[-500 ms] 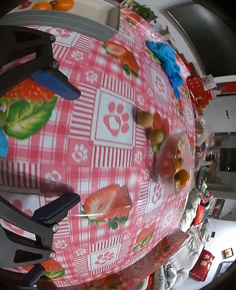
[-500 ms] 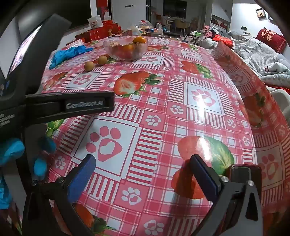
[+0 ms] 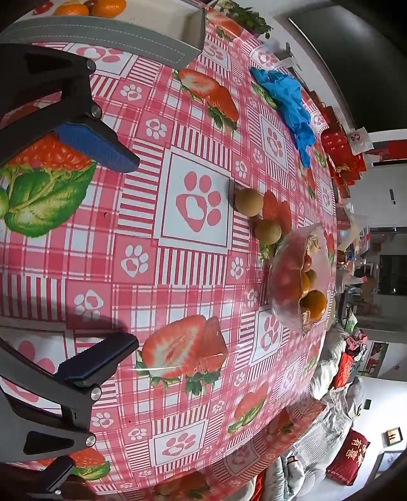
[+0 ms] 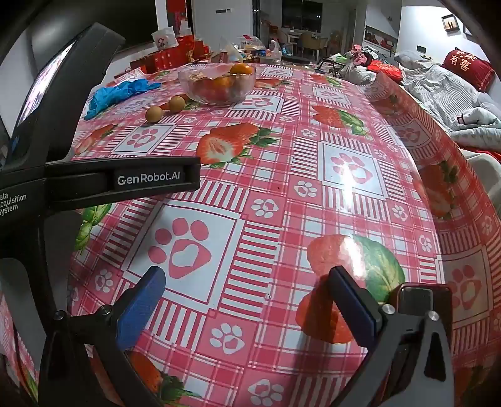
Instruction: Organize fruits
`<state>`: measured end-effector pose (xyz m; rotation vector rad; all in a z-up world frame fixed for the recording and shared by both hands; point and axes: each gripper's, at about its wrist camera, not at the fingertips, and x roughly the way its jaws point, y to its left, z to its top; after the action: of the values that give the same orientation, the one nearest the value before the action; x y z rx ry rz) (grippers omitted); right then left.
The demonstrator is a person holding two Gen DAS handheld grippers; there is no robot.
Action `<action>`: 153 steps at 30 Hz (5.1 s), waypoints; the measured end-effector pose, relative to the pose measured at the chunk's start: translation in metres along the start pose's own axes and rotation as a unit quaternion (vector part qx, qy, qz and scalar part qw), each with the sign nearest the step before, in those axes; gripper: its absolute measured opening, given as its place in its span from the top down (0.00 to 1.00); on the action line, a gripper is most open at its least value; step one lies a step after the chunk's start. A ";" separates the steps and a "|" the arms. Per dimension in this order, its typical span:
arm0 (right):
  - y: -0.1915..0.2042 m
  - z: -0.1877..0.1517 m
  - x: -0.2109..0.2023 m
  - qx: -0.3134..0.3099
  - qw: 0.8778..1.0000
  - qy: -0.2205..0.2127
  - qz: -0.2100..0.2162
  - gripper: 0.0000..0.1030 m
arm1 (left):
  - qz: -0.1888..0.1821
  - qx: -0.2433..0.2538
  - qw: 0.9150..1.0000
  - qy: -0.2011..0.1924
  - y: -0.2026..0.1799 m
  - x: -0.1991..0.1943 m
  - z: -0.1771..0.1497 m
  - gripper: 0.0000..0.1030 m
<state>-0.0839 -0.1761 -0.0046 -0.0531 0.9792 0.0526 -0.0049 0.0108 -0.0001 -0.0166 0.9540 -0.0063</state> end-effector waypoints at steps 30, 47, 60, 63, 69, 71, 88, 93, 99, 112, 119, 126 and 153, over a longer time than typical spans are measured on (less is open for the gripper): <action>0.001 0.000 0.000 0.000 1.000 -0.001 0.000 0.00 | 0.000 0.000 1.000 0.000 0.000 0.000 0.000 0.00; 0.001 0.000 0.000 0.000 1.000 -0.001 0.000 0.00 | 0.000 0.000 1.000 0.000 -0.002 0.001 0.001 0.00; 0.001 0.000 0.000 0.000 1.000 -0.001 0.000 0.00 | 0.000 0.000 1.000 0.000 -0.008 0.004 0.004 0.00; 0.001 0.000 0.000 0.000 1.000 -0.001 0.000 0.00 | 0.000 0.000 1.000 0.000 -0.008 0.003 0.004 0.00; 0.000 0.000 0.000 0.000 1.000 -0.001 0.000 0.00 | 0.000 0.000 1.000 0.000 -0.007 0.003 0.004 0.00; 0.000 0.000 0.000 0.000 1.000 -0.001 0.000 0.00 | 0.000 0.000 1.000 0.000 -0.007 0.003 0.004 0.00; 0.001 0.000 0.000 0.000 1.000 -0.001 0.000 0.00 | 0.000 0.000 1.000 0.000 -0.008 0.003 0.004 0.00; 0.001 0.000 0.000 0.000 1.000 -0.001 0.000 0.00 | 0.000 0.000 1.000 0.000 -0.007 0.003 0.004 0.00; 0.001 0.000 0.000 0.000 1.000 -0.001 0.000 0.00 | 0.000 0.000 1.000 0.000 -0.007 0.003 0.004 0.00; 0.001 0.000 0.000 0.000 1.000 -0.001 0.000 0.00 | 0.000 0.000 1.000 0.000 -0.008 0.003 0.004 0.00; 0.001 0.000 0.000 0.000 1.000 -0.001 0.000 0.00 | 0.000 0.000 1.000 0.000 -0.008 0.003 0.004 0.00; 0.001 0.000 0.000 0.000 1.000 -0.001 0.000 0.00 | 0.000 0.000 1.000 0.000 -0.007 0.003 0.004 0.00; 0.001 0.000 0.000 0.000 1.000 -0.001 0.000 0.00 | -0.018 -0.009 1.000 -0.003 0.081 -0.111 -0.095 0.00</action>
<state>-0.0838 -0.1754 -0.0044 -0.0524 0.9777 0.0527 -0.1474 0.0926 0.0342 -0.0503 0.9484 -0.0307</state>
